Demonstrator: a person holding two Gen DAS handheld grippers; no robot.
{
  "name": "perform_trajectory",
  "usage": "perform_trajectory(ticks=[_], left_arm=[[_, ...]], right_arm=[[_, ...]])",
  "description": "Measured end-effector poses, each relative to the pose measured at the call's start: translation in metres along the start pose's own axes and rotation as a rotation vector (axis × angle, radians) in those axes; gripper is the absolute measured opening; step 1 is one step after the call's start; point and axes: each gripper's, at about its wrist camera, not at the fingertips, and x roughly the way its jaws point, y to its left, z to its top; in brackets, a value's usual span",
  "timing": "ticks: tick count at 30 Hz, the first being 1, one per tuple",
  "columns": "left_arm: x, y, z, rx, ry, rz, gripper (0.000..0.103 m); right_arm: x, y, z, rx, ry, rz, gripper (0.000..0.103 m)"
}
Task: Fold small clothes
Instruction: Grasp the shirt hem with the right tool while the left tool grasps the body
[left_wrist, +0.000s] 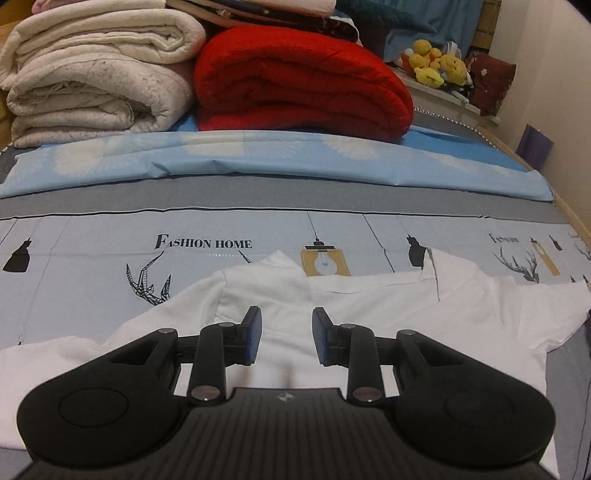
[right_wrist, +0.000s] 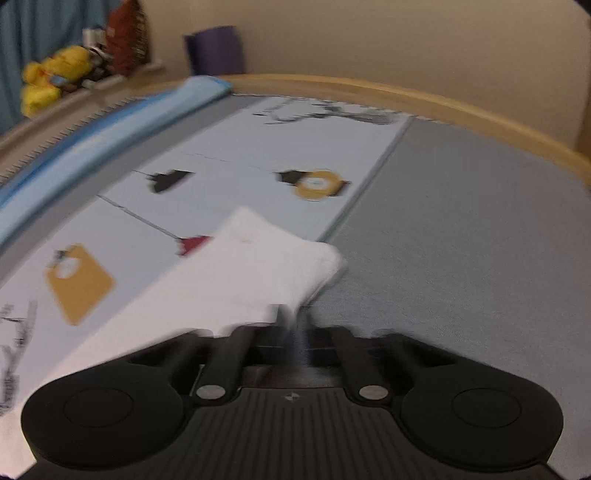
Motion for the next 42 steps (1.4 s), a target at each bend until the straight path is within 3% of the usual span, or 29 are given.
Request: perform_trajectory(ticks=[3, 8, 9, 11, 14, 18, 22, 26, 29, 33, 36, 42], left_arm=[[-0.013, 0.004, -0.003, -0.011, -0.009, -0.005, 0.033], [-0.042, 0.006, -0.011, 0.003, -0.028, -0.007, 0.033], [-0.049, 0.008, -0.012, -0.011, -0.032, -0.007, 0.033], [-0.066, 0.013, -0.015, -0.066, -0.036, -0.028, 0.033], [-0.097, 0.017, -0.025, -0.110, -0.046, -0.043, 0.033], [-0.147, 0.016, -0.056, -0.122, -0.050, -0.027, 0.033], [-0.191, 0.019, -0.100, -0.159, -0.042, -0.027, 0.033], [-0.223, 0.024, -0.155, -0.214, -0.015, -0.027, 0.033], [-0.233, 0.023, -0.199, -0.247, 0.026, -0.014, 0.033], [-0.223, 0.021, -0.249, -0.275, 0.143, 0.031, 0.033], [-0.210, 0.021, -0.264, -0.259, 0.257, 0.049, 0.033], [-0.196, 0.031, -0.280, -0.285, 0.347, 0.074, 0.033]], right_arm=[[-0.002, 0.001, 0.001, -0.035, -0.038, -0.031, 0.001], [-0.011, -0.014, 0.015, 0.067, -0.063, -0.197, 0.006], [-0.017, -0.014, 0.018, 0.081, -0.061, -0.177, 0.006], [-0.042, -0.009, 0.026, 0.106, -0.077, -0.068, 0.006], [-0.099, 0.015, 0.030, 0.046, -0.147, 0.127, 0.006], [-0.191, 0.038, 0.022, -0.025, -0.147, 0.428, 0.006], [-0.284, 0.032, -0.006, -0.115, -0.113, 0.632, 0.008], [-0.351, 0.005, -0.059, -0.208, -0.004, 0.752, 0.024], [-0.371, -0.014, -0.112, -0.301, 0.105, 0.764, 0.027], [-0.370, -0.032, -0.180, -0.353, 0.272, 0.663, 0.029], [-0.358, -0.030, -0.216, -0.440, 0.370, 0.567, 0.029], [-0.339, -0.029, -0.258, -0.557, 0.527, 0.488, 0.029]])
